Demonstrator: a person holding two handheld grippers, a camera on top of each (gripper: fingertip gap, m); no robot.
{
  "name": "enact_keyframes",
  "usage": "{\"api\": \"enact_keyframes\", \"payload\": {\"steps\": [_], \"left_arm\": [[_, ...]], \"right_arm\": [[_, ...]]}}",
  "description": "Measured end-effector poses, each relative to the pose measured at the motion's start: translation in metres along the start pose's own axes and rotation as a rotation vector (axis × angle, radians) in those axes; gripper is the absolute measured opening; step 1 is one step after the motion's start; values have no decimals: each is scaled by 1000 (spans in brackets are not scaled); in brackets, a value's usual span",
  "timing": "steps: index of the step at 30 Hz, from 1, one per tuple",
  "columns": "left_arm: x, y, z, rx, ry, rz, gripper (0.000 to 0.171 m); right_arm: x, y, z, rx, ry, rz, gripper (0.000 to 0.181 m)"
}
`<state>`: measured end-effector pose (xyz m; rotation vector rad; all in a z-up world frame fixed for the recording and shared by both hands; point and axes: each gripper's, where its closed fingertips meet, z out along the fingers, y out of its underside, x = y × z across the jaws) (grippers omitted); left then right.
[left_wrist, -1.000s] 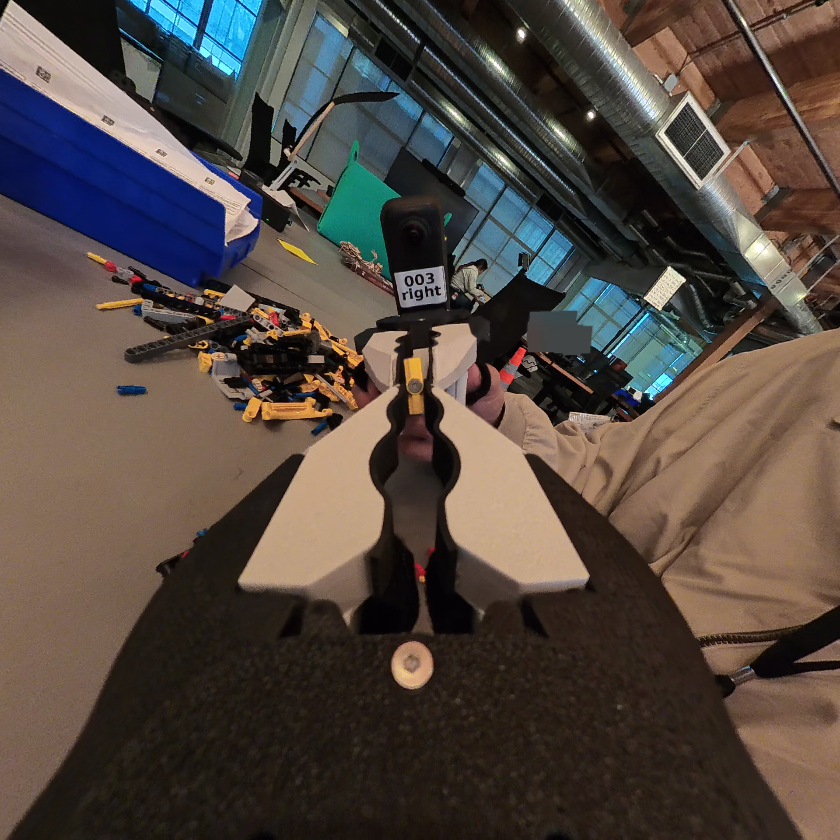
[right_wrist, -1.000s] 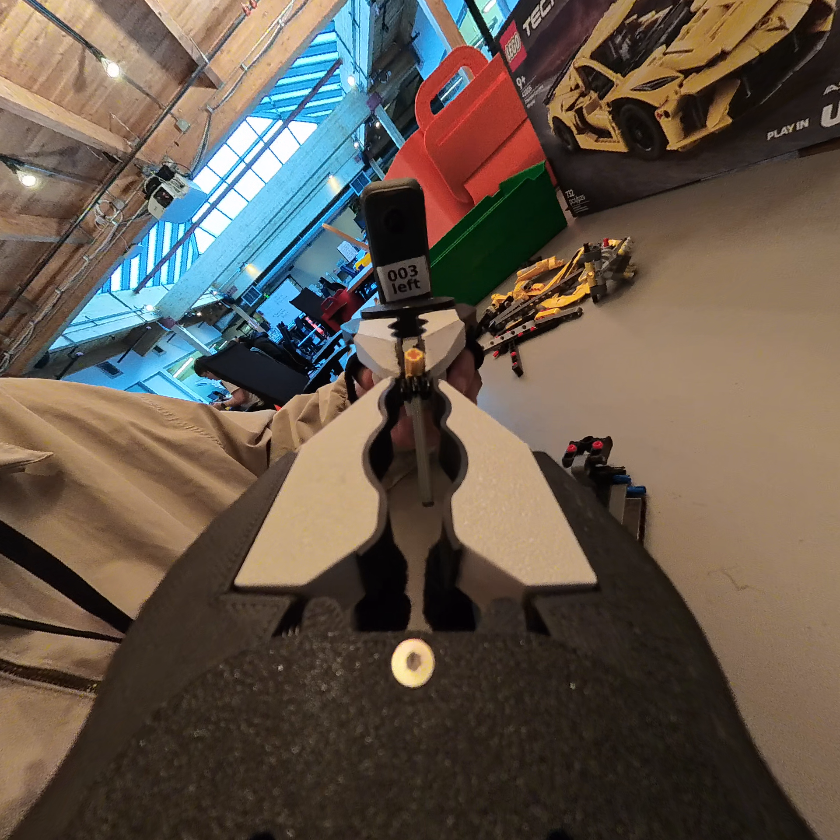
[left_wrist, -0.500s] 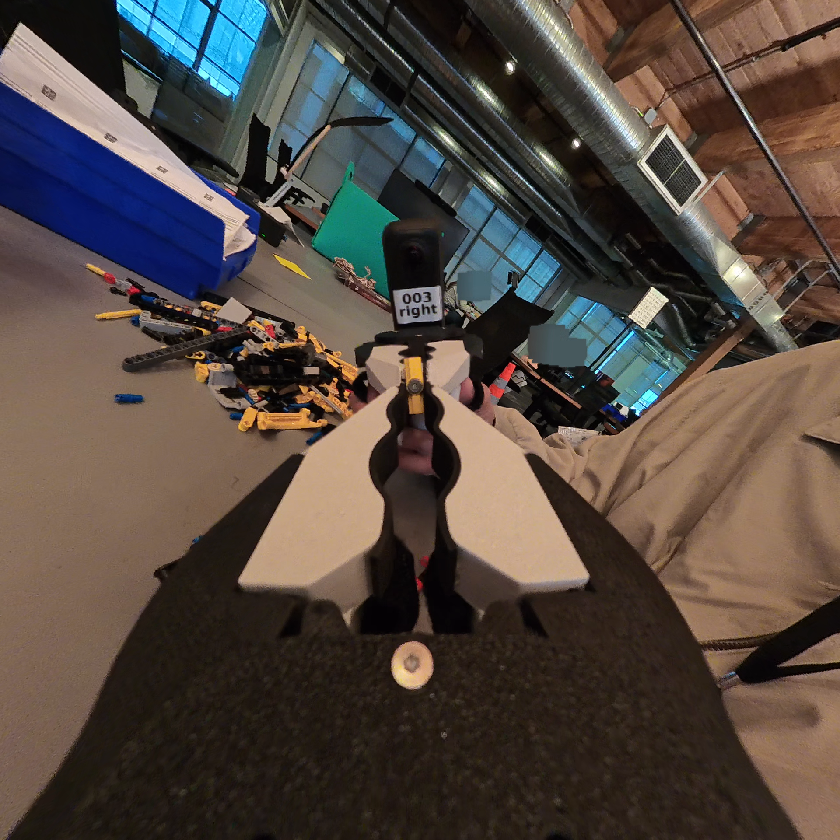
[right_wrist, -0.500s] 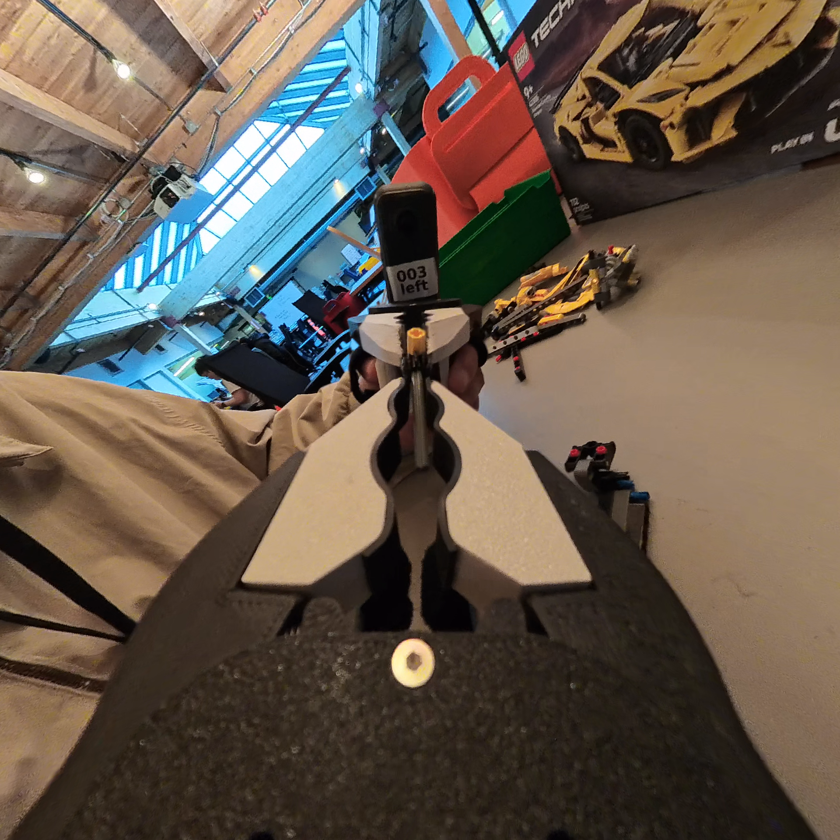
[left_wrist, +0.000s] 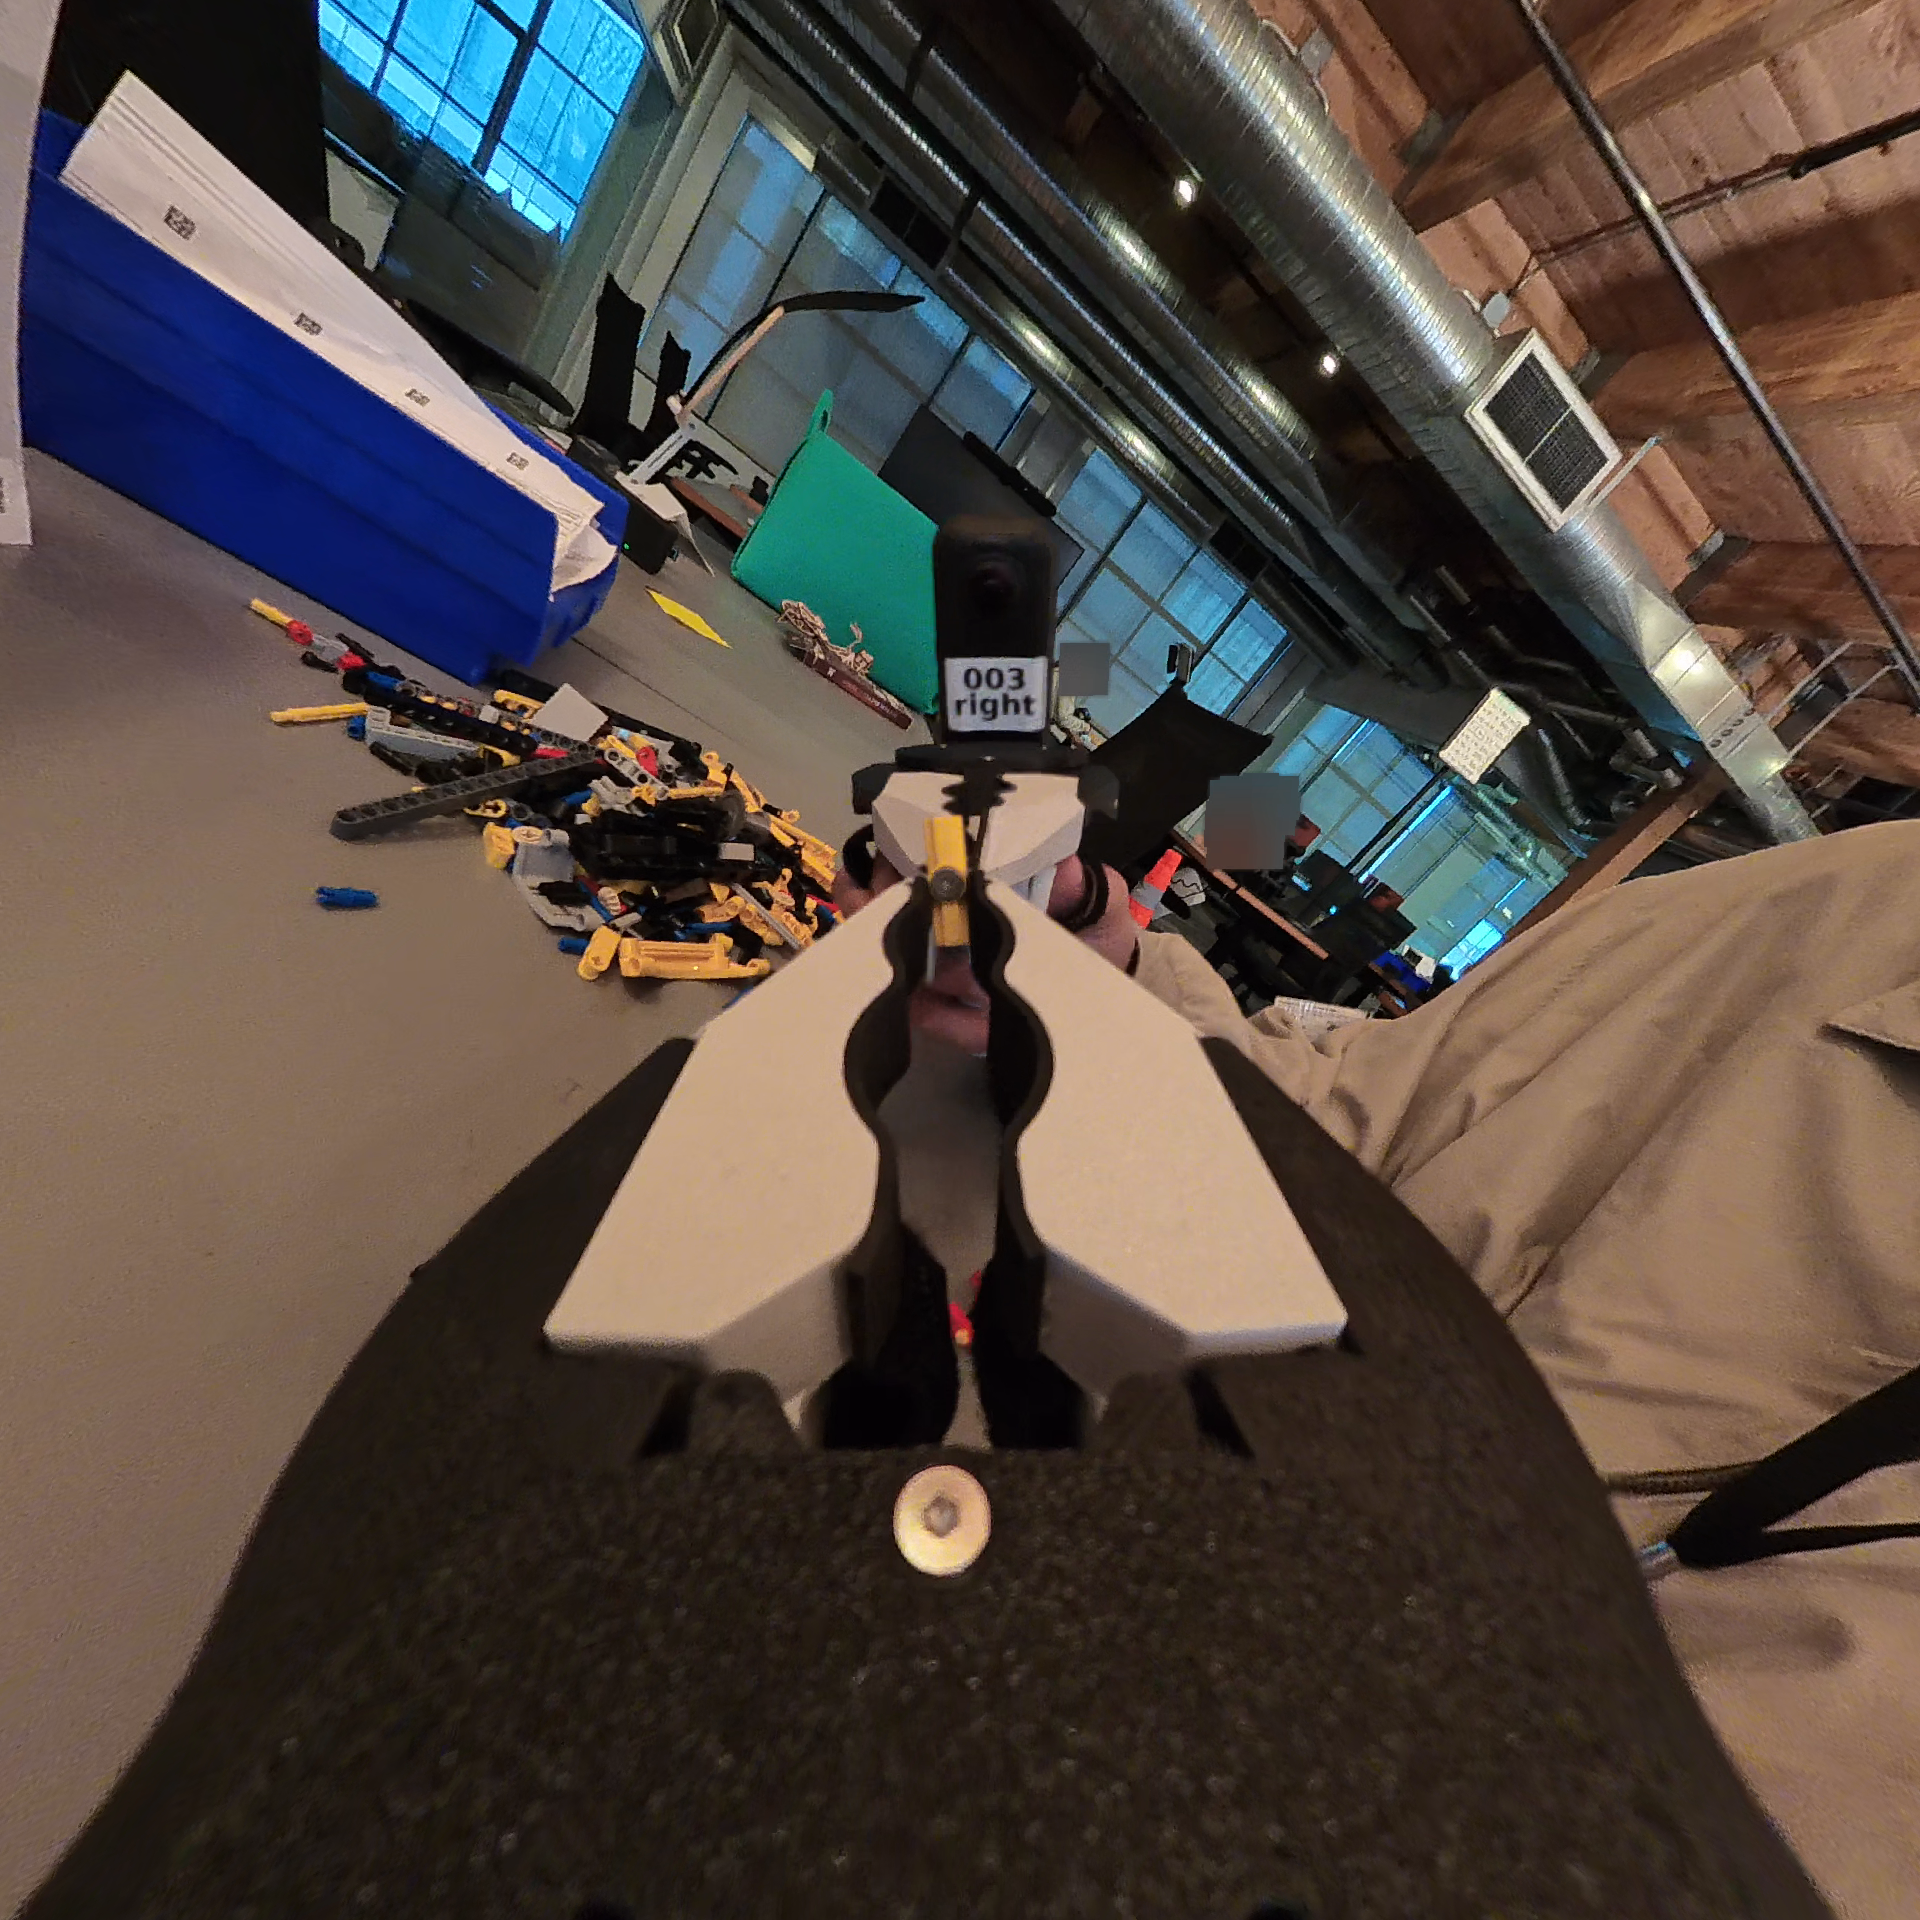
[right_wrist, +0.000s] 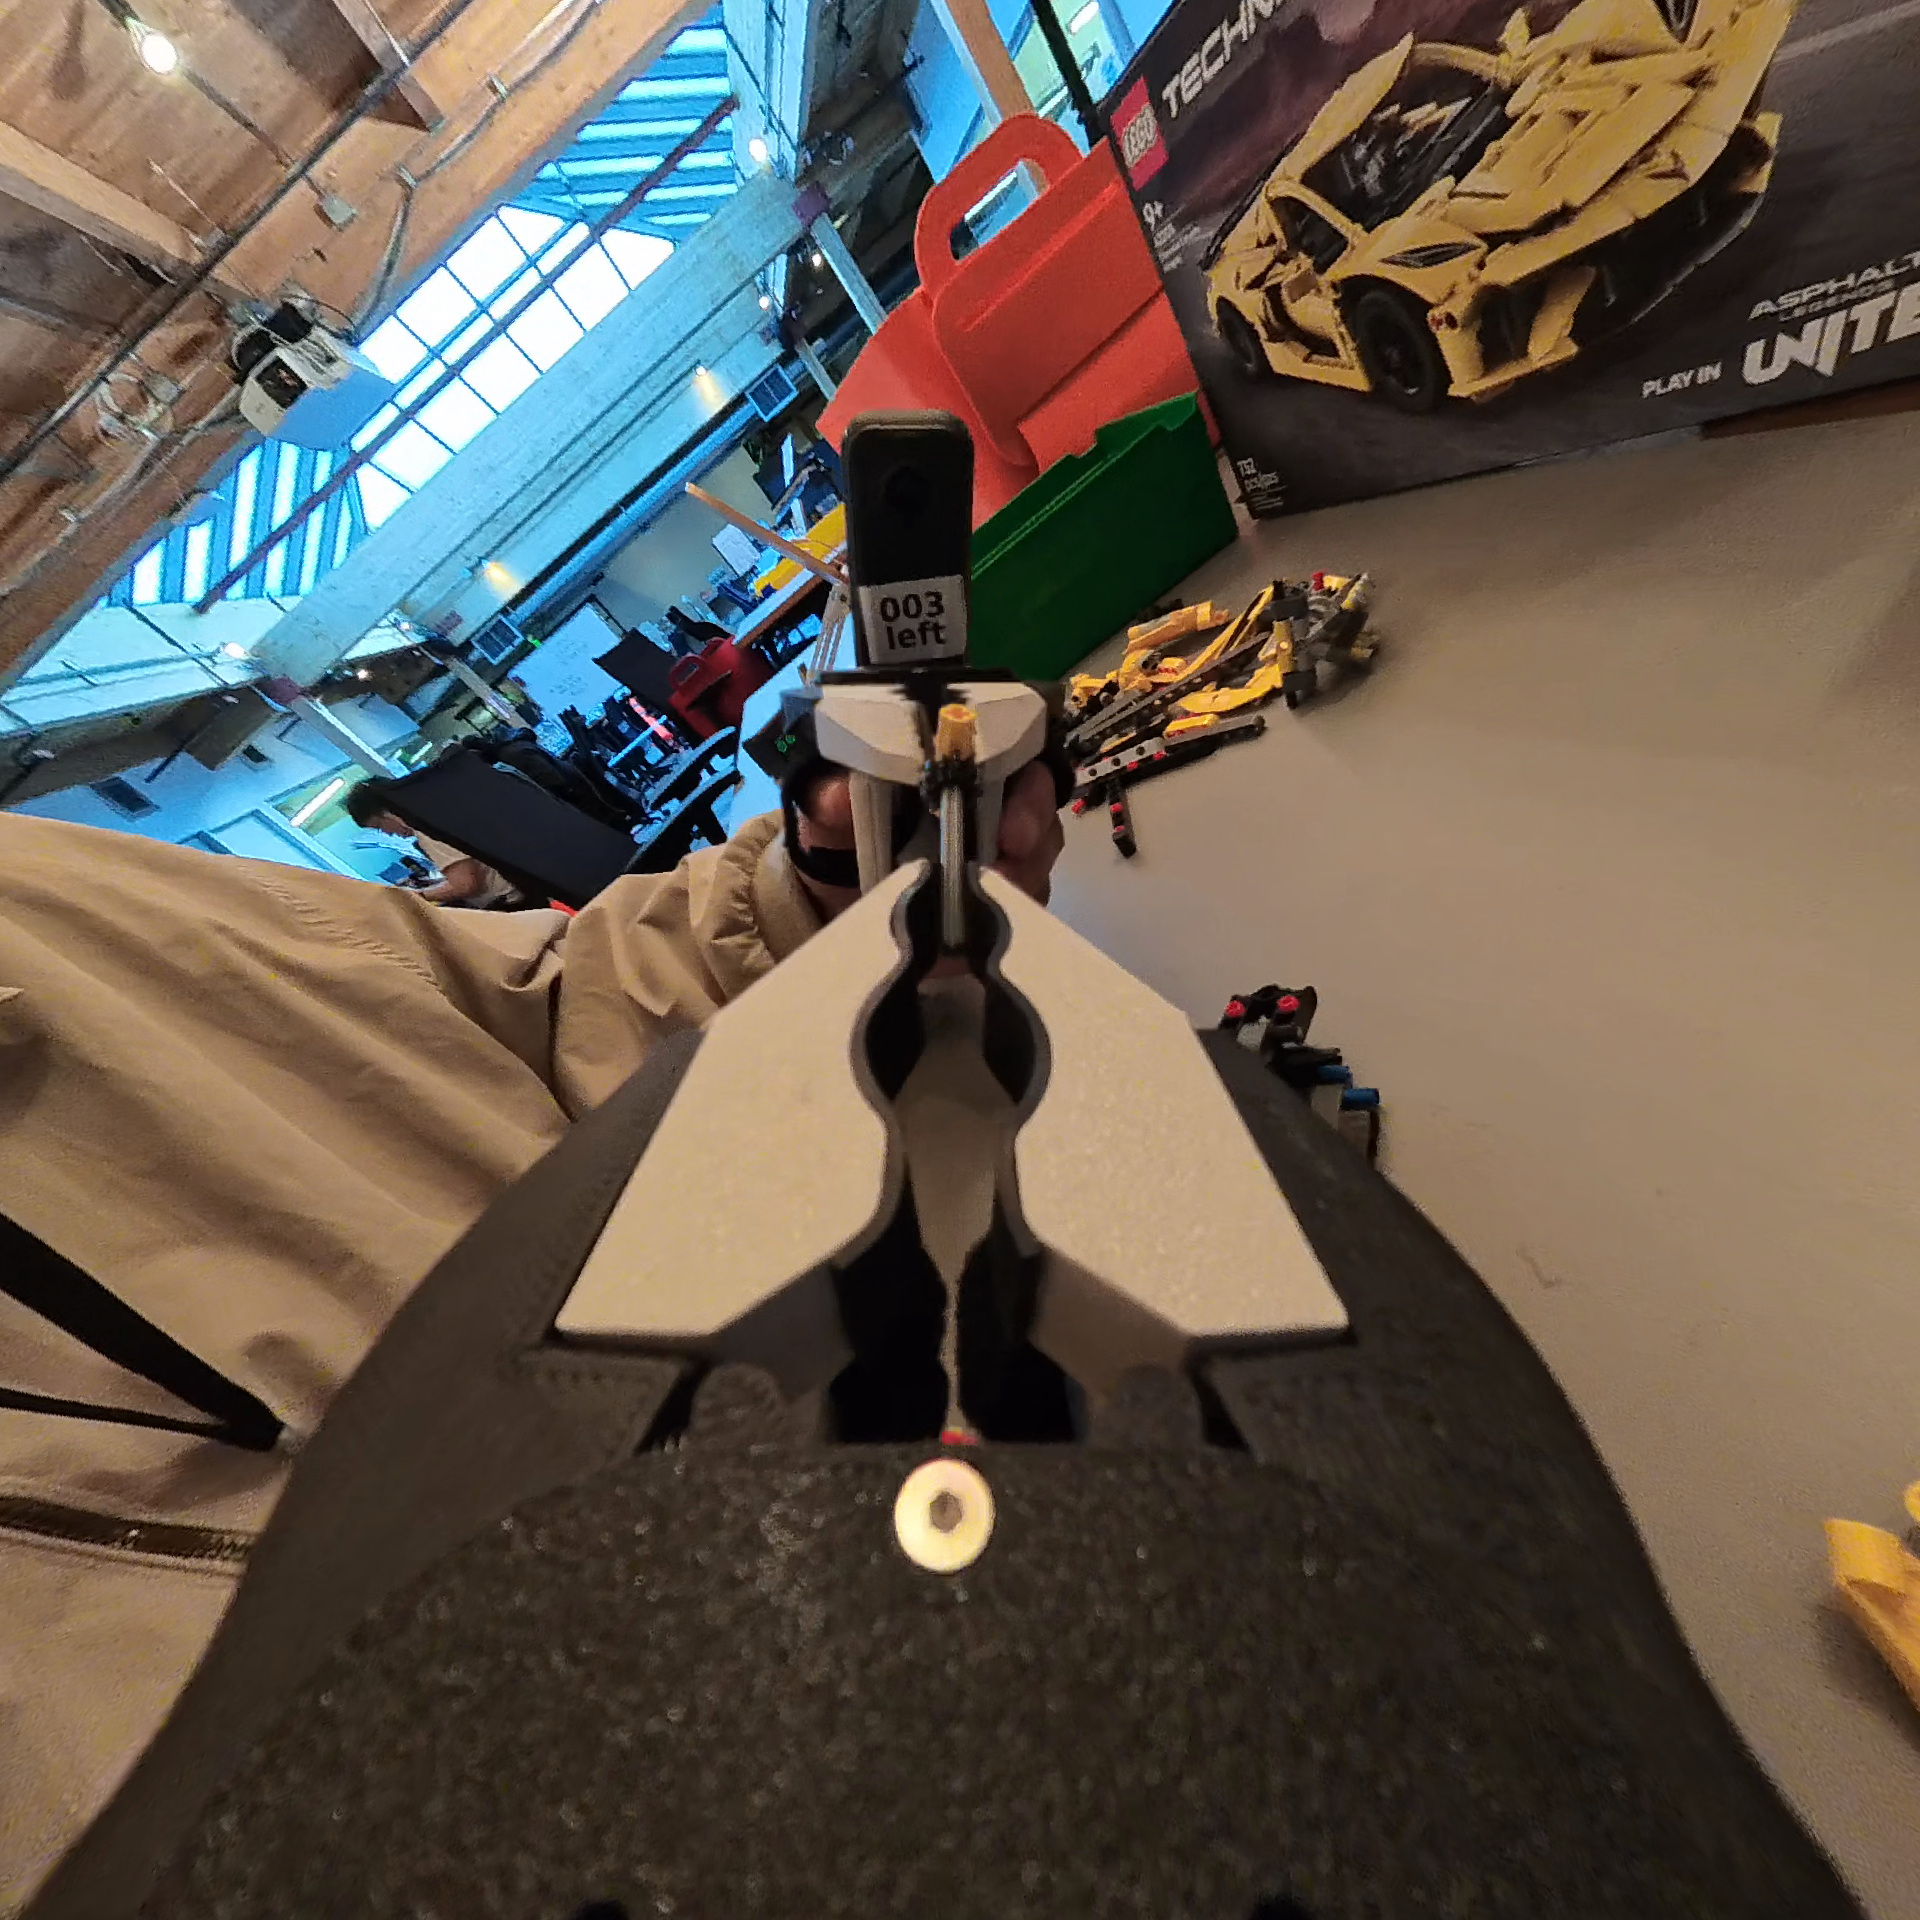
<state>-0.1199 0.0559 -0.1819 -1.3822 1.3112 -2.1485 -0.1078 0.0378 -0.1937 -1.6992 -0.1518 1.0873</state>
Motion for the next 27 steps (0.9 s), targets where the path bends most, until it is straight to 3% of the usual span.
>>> {"api": "enact_keyframes", "payload": {"steps": [12, 27], "left_arm": [[9, 21, 11, -101, 27, 58, 7], [5, 15, 6, -100, -4, 66, 9]], "right_arm": [[-7, 14, 4, -62, -66, 8, 2], [-1, 9, -2, -40, -71, 35, 2]]}}
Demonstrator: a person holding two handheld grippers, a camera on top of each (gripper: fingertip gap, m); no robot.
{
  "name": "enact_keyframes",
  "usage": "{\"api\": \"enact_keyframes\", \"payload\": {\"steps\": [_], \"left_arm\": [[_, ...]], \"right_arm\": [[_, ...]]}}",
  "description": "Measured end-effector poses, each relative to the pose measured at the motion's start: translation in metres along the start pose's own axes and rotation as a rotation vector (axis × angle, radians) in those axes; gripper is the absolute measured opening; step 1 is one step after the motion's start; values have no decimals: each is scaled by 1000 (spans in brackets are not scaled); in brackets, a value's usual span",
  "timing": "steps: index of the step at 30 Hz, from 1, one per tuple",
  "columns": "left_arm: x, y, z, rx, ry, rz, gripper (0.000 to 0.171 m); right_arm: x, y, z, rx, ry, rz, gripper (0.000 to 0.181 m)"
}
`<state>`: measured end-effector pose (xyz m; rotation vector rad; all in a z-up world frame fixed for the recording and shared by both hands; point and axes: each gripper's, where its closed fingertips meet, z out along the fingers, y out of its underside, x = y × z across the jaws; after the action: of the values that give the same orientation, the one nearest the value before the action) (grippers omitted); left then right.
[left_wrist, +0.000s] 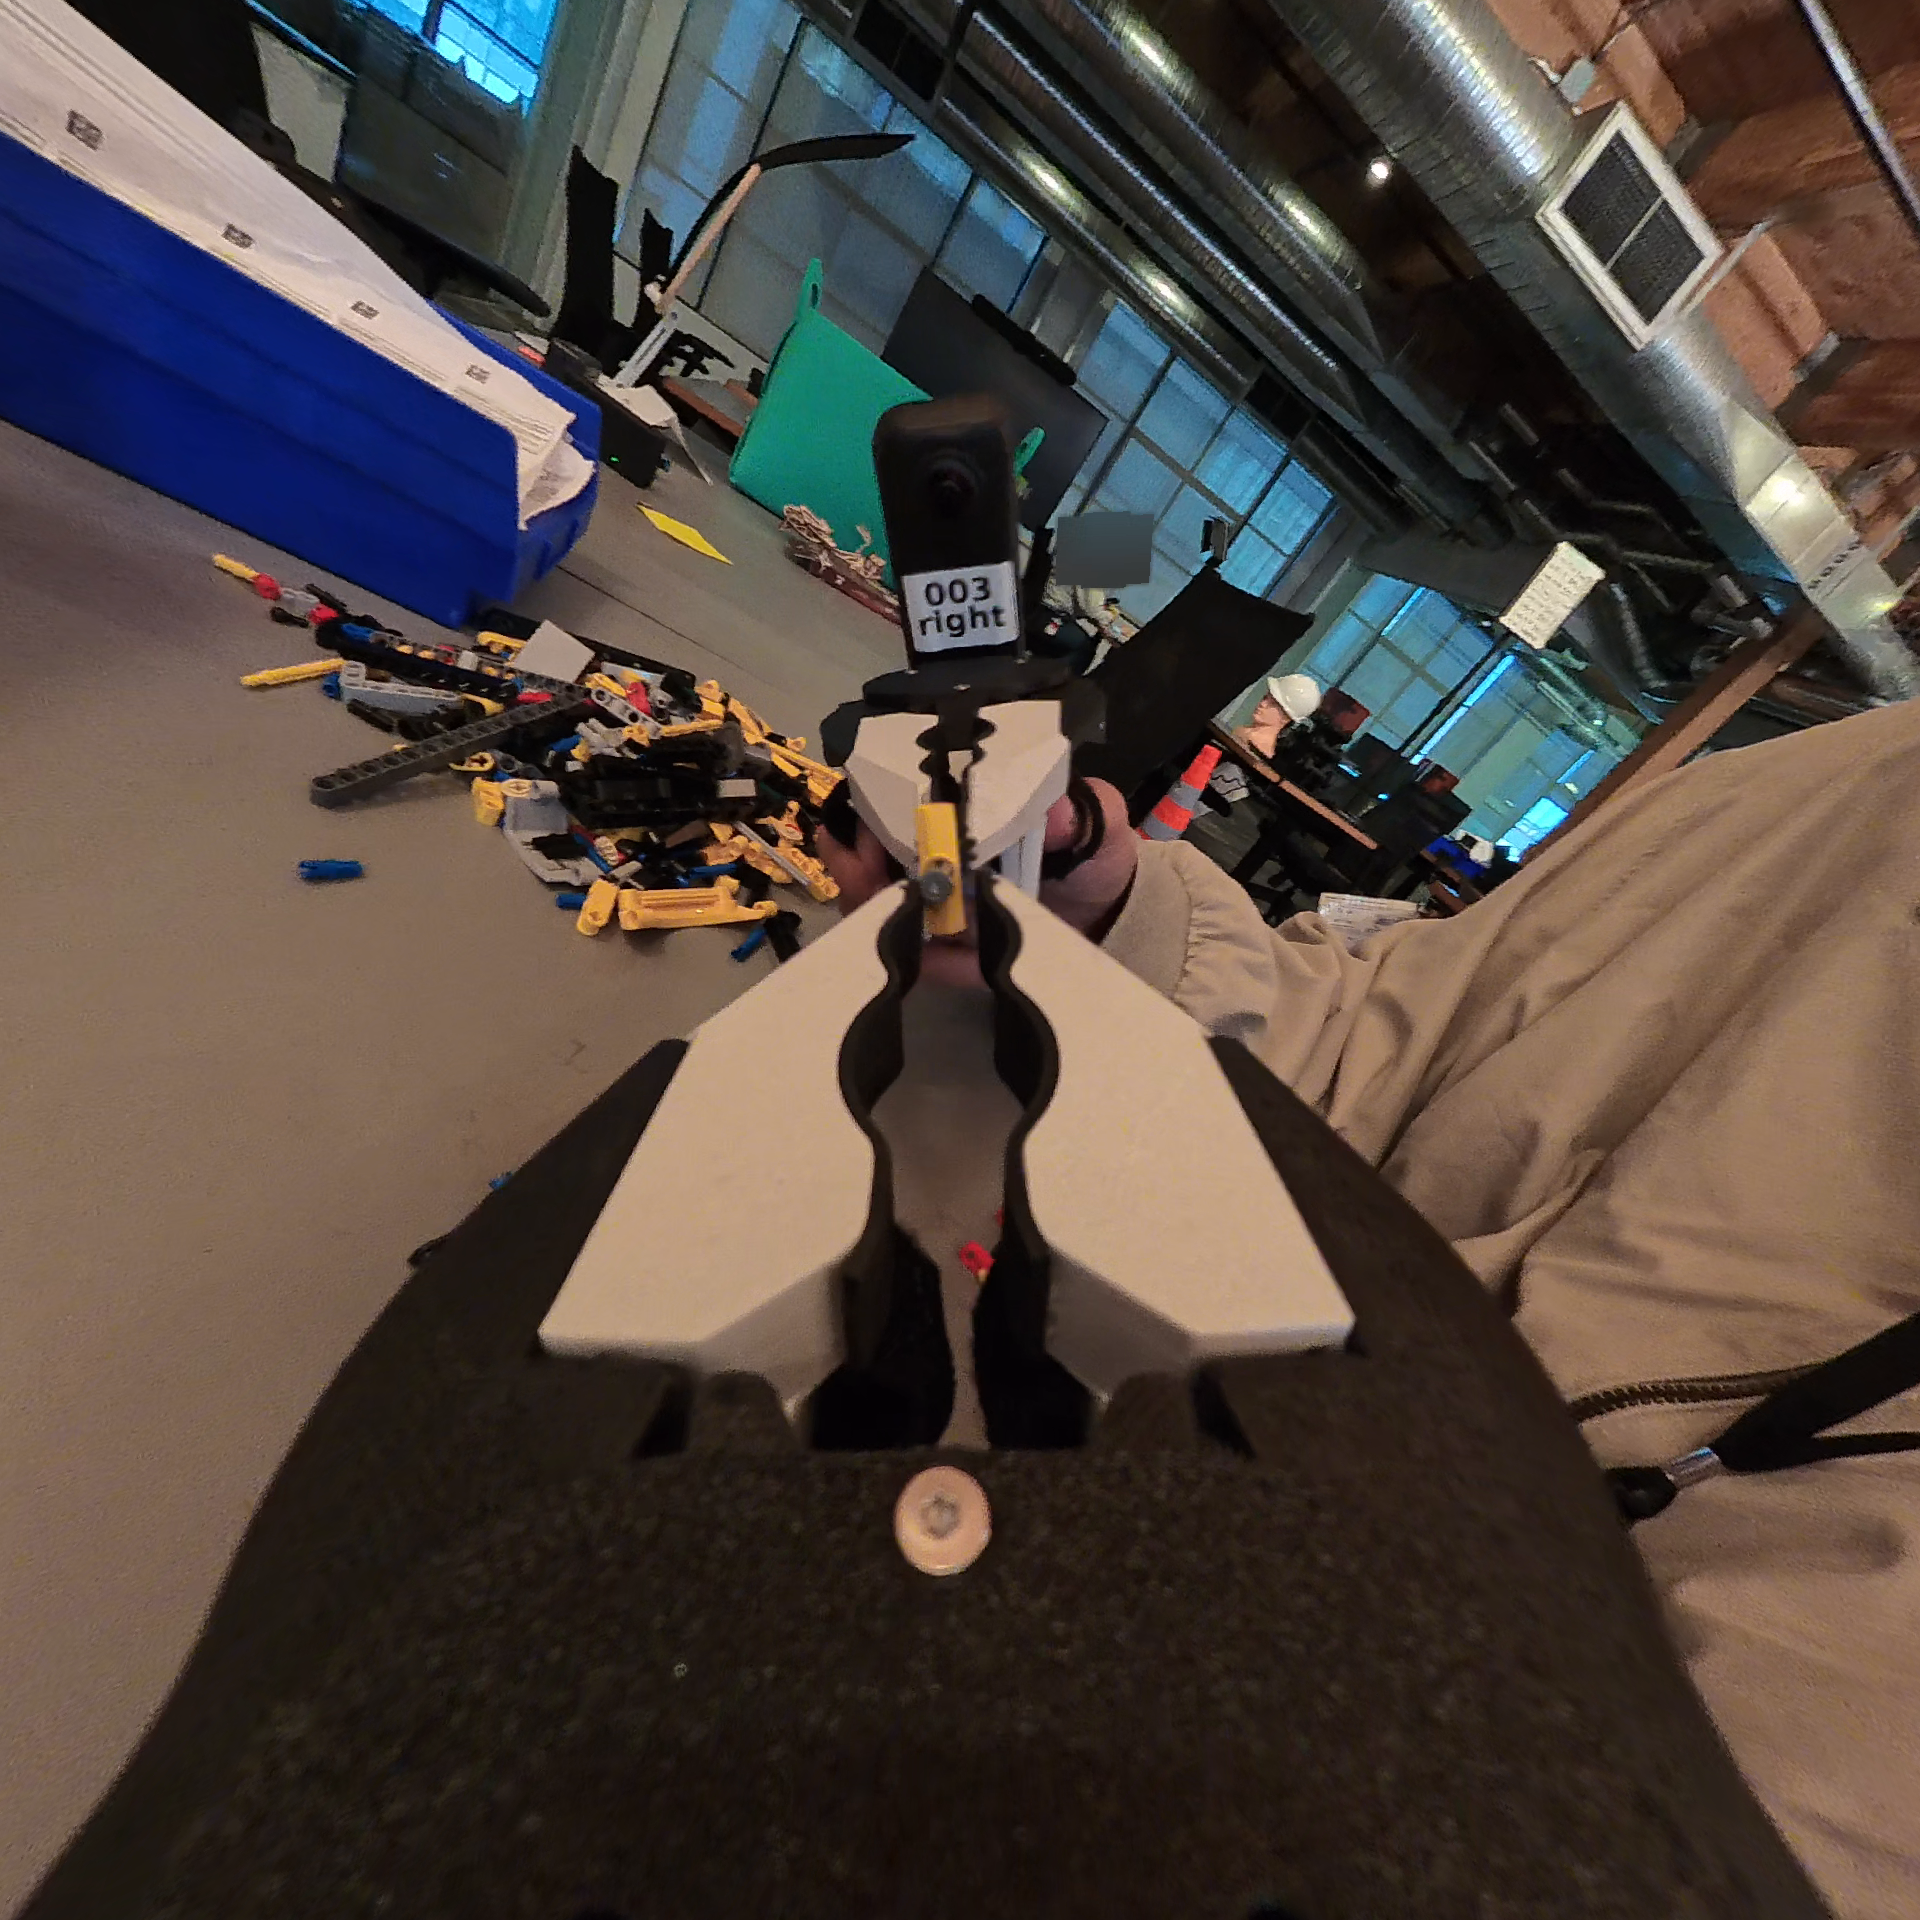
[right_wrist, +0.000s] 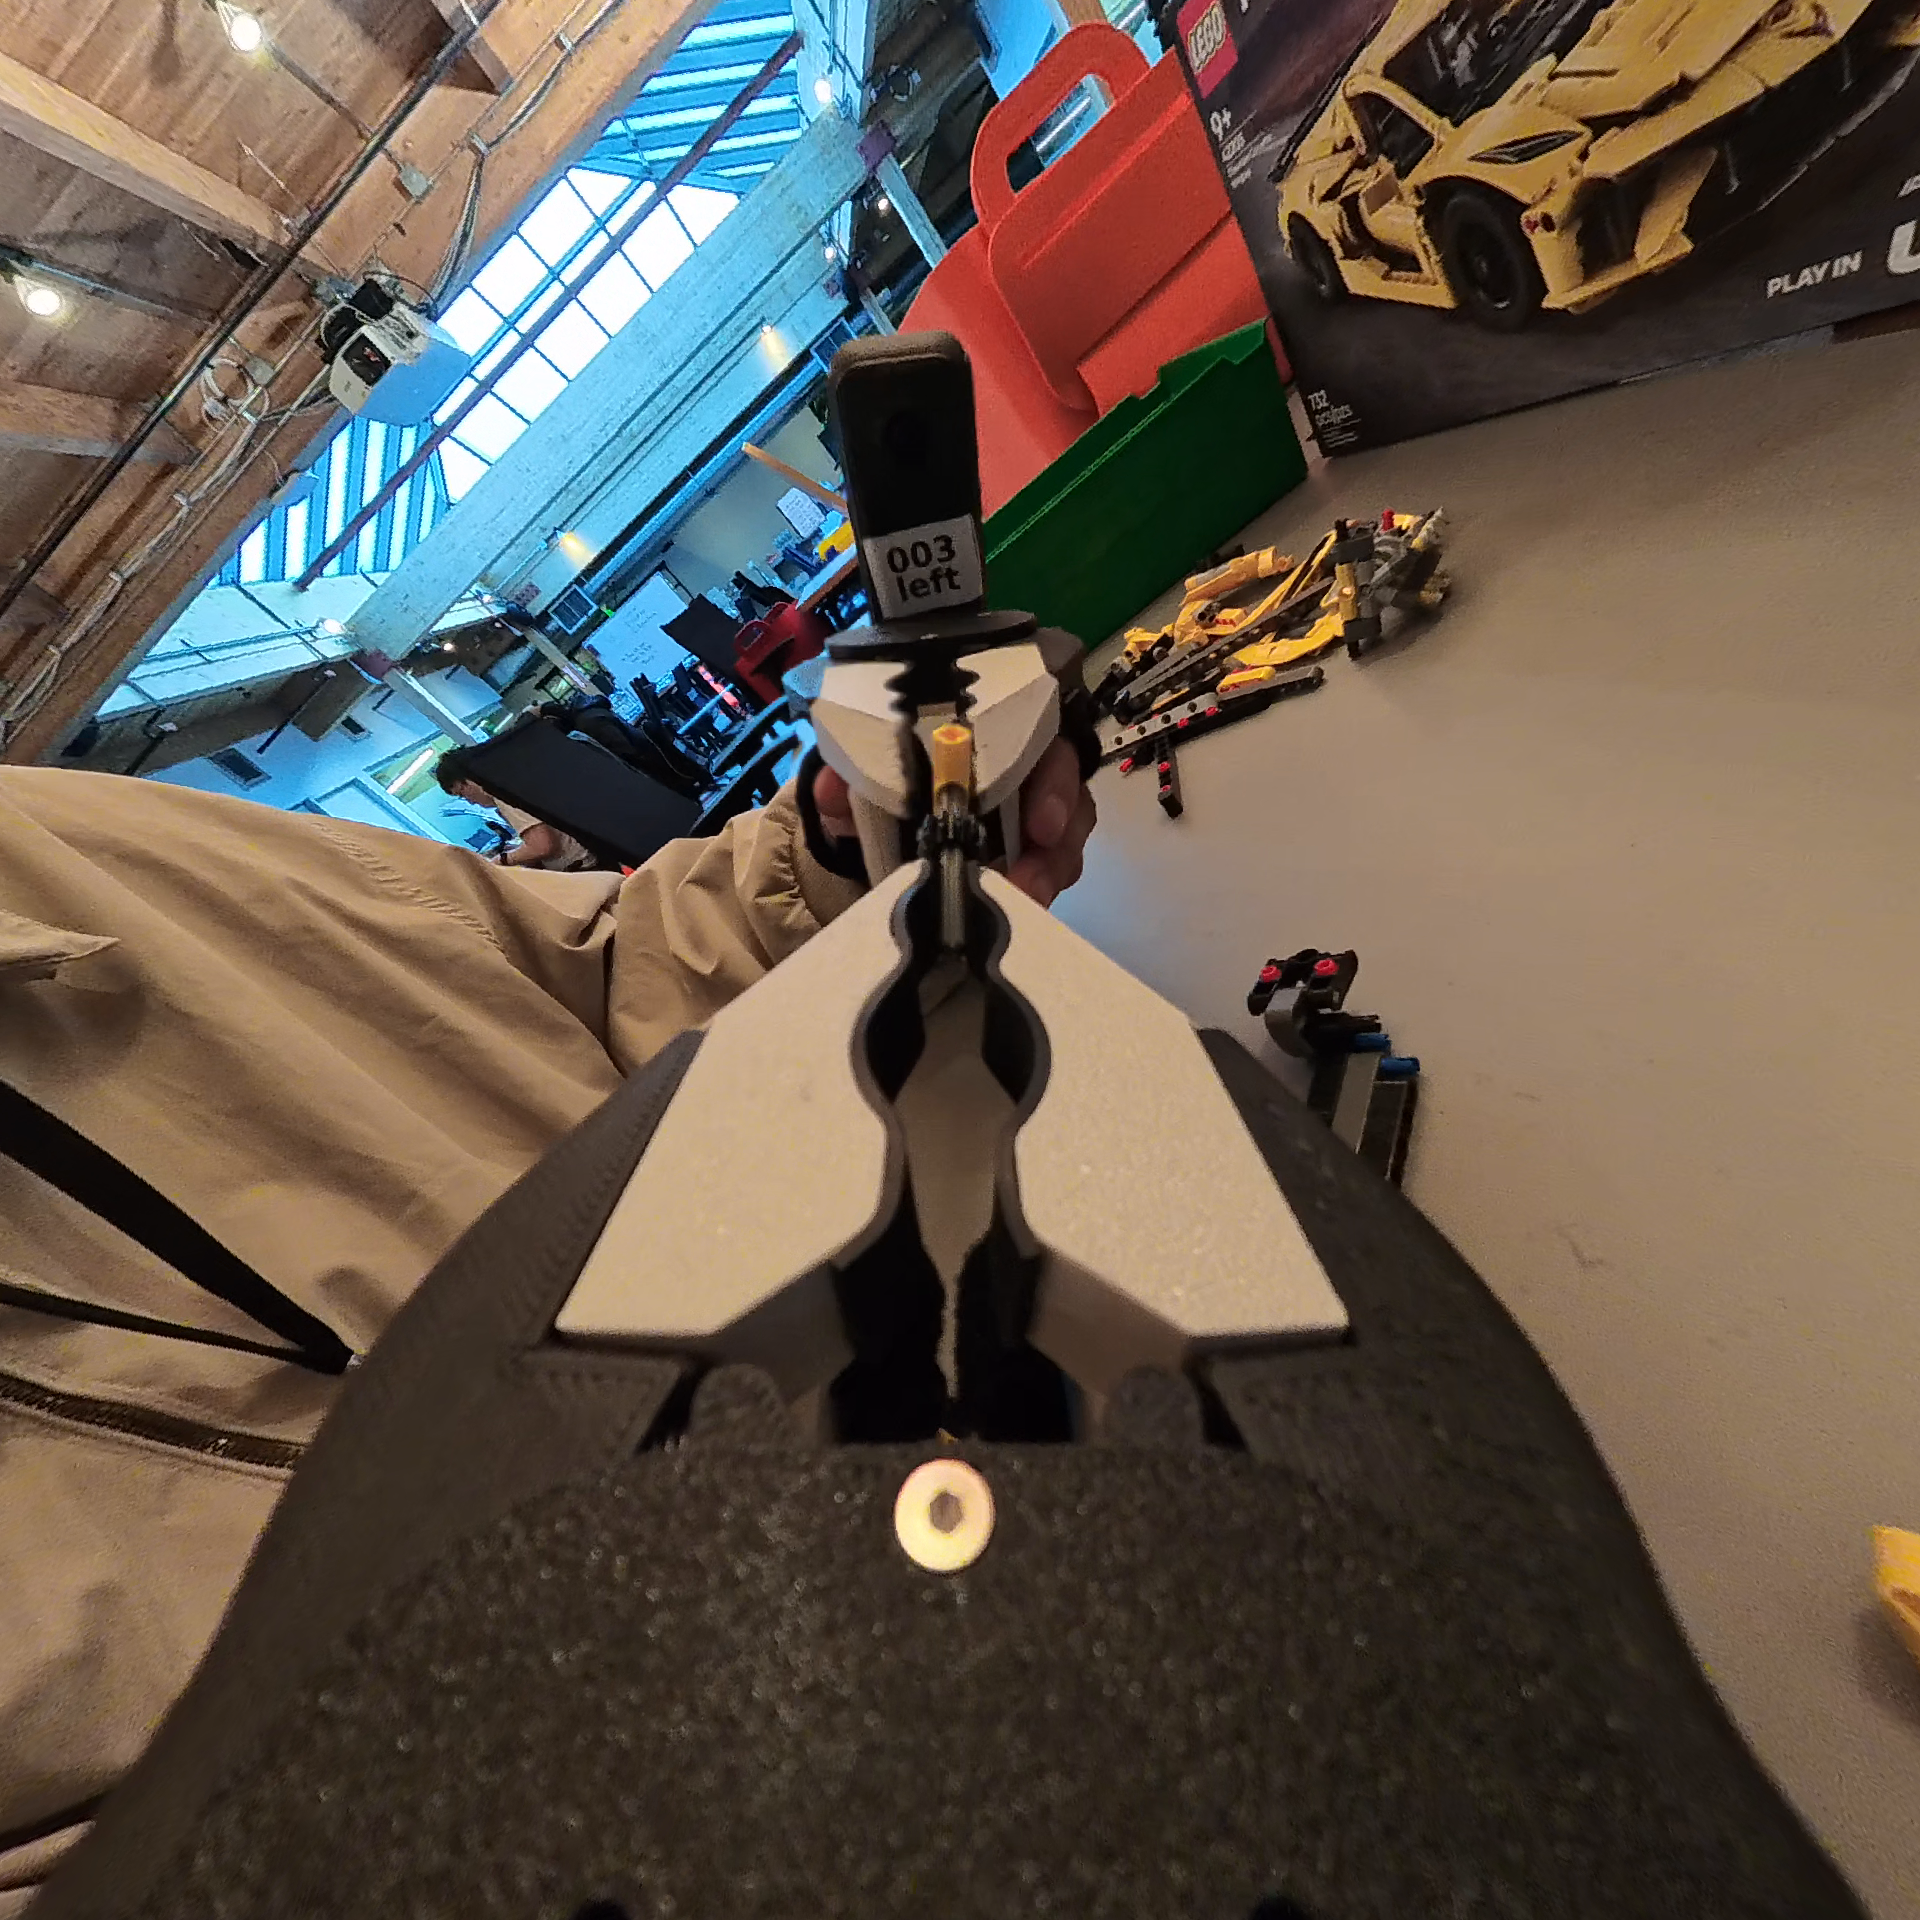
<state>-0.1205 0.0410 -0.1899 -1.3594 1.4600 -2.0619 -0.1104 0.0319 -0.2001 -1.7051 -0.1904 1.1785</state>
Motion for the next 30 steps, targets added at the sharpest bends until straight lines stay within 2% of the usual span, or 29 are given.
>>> {"api": "enact_keyframes", "payload": {"steps": [7, 11, 18, 23, 30], "left_arm": [[0, -7, -5, 31, 8, -11, 12], [-2, -6, -7, 20, 0, -4, 6], [0, -11, -11, 35, 1, 5, 7], [4, 1, 1, -11, 14, 10, 5], [6, -10, -9, 20, 16, 34, 11]], "right_arm": [[0, 1, 1, -7, 1, -1, 3], [-1, 0, -1, 1, -7, 3, 2], [-2, -1, -1, 8, -22, 15, 2], [-5, 6, 8, -26, -29, 7, 2], [-5, 0, 2, 6, -40, 27, 2]]}}
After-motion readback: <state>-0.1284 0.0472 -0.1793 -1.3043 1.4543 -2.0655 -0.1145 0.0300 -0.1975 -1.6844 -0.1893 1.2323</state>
